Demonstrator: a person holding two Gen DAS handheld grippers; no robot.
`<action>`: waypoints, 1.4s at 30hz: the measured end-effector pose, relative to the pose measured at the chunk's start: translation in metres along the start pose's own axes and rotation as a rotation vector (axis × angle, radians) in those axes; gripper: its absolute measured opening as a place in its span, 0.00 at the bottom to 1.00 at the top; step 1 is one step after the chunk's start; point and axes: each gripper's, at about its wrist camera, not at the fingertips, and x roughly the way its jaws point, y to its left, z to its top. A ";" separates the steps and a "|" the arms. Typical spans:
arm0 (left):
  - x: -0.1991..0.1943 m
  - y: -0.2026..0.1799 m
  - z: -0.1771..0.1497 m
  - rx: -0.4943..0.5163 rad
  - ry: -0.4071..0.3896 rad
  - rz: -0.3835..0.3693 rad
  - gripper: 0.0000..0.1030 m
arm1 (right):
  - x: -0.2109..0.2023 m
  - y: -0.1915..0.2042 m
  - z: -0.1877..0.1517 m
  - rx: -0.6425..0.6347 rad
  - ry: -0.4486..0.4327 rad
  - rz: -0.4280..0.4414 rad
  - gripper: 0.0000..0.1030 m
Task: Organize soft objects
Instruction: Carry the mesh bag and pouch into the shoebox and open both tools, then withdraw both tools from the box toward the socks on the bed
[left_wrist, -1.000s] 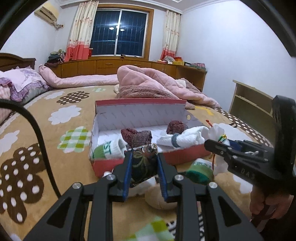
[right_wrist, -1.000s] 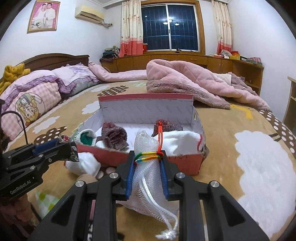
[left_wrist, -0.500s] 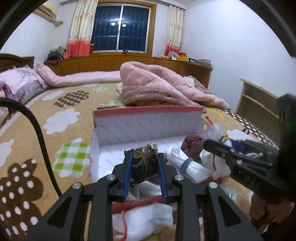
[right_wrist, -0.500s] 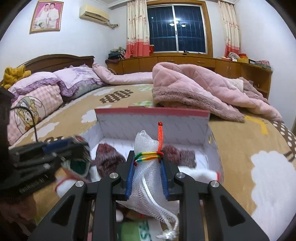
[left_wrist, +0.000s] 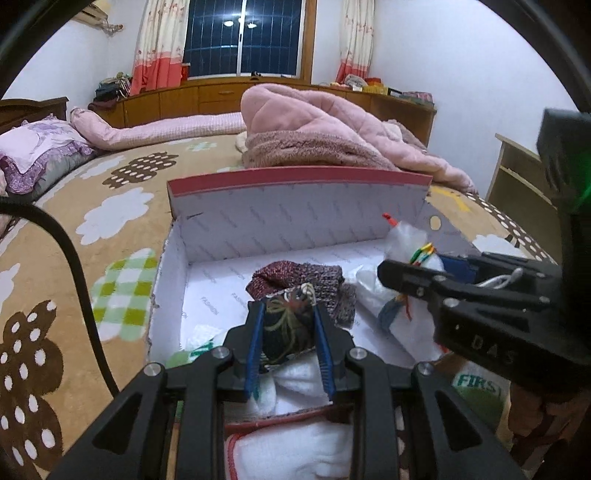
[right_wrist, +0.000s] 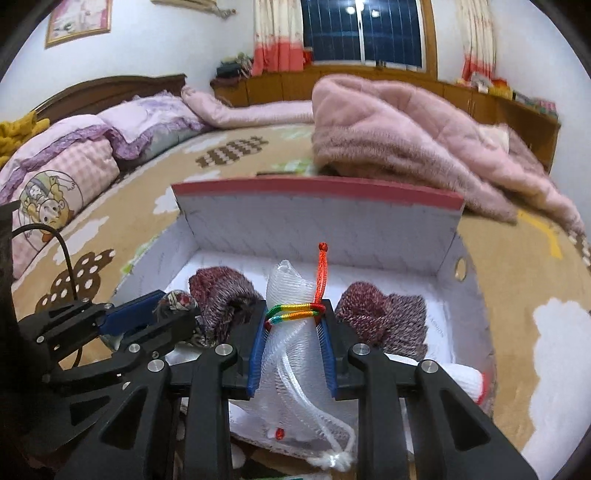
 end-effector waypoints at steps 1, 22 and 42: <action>0.002 0.001 0.001 -0.005 0.011 -0.004 0.27 | 0.004 -0.001 0.000 -0.002 0.019 -0.006 0.25; 0.008 0.000 -0.007 -0.033 0.040 0.028 0.36 | 0.036 -0.009 -0.010 0.016 0.137 0.036 0.36; -0.018 0.007 0.017 -0.078 0.075 0.151 0.74 | 0.005 -0.007 0.016 0.038 0.123 -0.120 0.76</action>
